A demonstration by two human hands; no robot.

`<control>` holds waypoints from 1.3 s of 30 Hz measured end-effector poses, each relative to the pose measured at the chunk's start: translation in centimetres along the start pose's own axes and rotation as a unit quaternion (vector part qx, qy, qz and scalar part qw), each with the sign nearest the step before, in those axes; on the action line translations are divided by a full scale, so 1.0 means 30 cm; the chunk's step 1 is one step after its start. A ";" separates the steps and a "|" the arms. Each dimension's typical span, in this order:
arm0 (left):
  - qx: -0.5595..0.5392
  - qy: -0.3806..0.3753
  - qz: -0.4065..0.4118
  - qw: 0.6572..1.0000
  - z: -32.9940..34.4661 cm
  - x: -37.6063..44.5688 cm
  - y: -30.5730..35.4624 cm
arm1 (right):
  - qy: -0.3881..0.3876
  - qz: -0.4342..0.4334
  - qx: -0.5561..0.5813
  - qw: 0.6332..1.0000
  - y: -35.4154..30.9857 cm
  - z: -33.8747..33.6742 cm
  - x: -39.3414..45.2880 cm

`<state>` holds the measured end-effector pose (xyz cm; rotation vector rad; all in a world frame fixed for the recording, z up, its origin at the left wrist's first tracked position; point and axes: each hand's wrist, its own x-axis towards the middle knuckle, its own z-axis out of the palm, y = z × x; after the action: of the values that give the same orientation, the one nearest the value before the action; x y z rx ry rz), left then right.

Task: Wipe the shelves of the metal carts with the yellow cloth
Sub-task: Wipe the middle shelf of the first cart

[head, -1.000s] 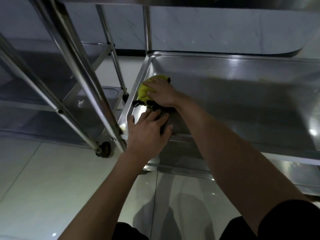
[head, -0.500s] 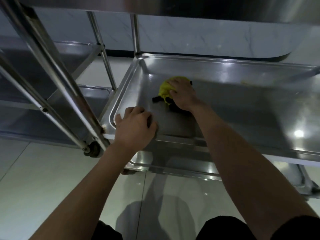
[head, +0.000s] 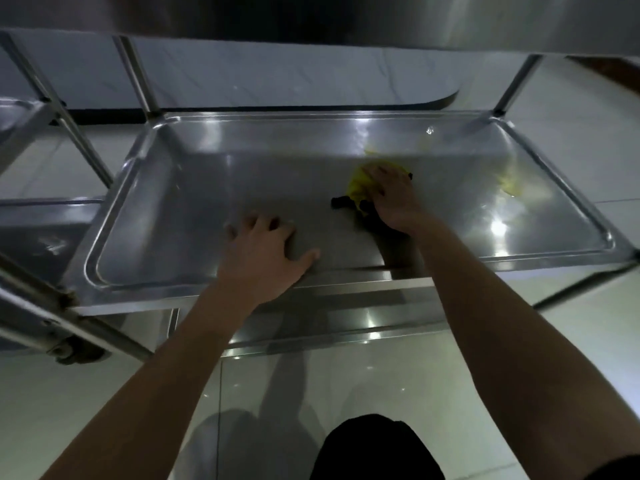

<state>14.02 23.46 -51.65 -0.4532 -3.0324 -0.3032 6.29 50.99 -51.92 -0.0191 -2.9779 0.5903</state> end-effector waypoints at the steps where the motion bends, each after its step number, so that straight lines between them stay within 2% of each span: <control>1: 0.003 -0.007 0.003 1.000 -0.004 -0.005 -0.004 | -0.005 0.002 0.003 1.000 0.009 -0.007 -0.017; 6: -0.023 -0.050 -0.005 0.998 -0.040 0.002 0.027 | -0.018 0.010 0.009 1.000 0.022 -0.020 -0.122; 10: -0.007 -0.091 0.048 0.995 -0.004 -0.033 0.077 | 0.001 -0.006 0.003 1.000 0.003 -0.023 -0.201; 12: 0.019 -0.089 0.060 0.994 0.015 -0.042 0.082 | 0.004 -0.010 -0.001 1.000 -0.027 -0.029 -0.232; 20: -0.028 -0.093 0.059 0.993 -0.006 -0.025 0.080 | 0.031 0.001 0.005 1.000 -0.148 -0.042 -0.433; 29: -0.028 -0.103 0.085 0.991 -0.028 -0.008 0.064 | -0.003 0.062 -0.064 0.996 -0.190 -0.030 -0.419; 36: -0.048 -0.121 0.075 0.989 -0.021 -0.002 0.044 | 0.008 0.024 -0.099 0.995 -0.190 -0.034 -0.426; 39: -0.053 -0.128 0.062 0.988 -0.034 0.000 0.043 | 0.015 -0.013 -0.076 0.997 -0.168 -0.038 -0.421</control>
<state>14.44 24.45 -50.44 -0.7408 -3.2256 -0.4314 19.00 46.35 -50.24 -0.0003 -2.9805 0.3573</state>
